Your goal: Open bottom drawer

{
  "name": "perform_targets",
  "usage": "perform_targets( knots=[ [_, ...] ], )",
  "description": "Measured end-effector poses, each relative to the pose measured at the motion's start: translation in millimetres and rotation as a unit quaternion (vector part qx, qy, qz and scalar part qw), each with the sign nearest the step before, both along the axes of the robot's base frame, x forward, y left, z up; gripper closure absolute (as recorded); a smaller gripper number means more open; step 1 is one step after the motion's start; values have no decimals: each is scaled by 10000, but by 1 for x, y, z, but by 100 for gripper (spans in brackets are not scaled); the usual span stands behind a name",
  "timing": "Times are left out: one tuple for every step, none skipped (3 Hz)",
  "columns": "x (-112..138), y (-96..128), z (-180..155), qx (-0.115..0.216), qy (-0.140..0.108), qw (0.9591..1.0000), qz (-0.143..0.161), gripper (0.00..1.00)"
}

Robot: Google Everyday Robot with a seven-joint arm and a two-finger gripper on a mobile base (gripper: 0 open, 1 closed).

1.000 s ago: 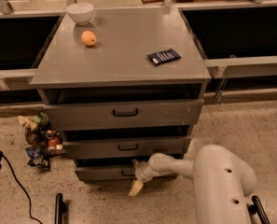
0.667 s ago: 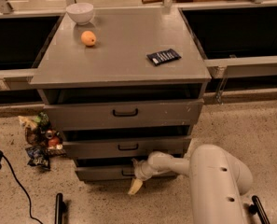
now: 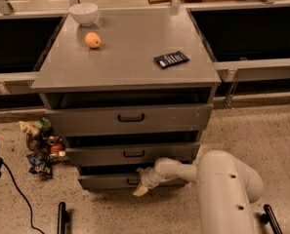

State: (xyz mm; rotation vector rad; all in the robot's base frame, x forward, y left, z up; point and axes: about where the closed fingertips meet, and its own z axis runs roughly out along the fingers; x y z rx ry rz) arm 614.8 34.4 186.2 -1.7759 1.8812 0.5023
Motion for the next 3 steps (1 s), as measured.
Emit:
perform_targets(
  knots=[
    [-13, 2, 4, 49, 77, 9999, 56, 66],
    [-29, 6, 10, 149, 141, 9997, 164, 89],
    [-47, 13, 20, 303, 189, 9988, 348, 100]
  ],
)
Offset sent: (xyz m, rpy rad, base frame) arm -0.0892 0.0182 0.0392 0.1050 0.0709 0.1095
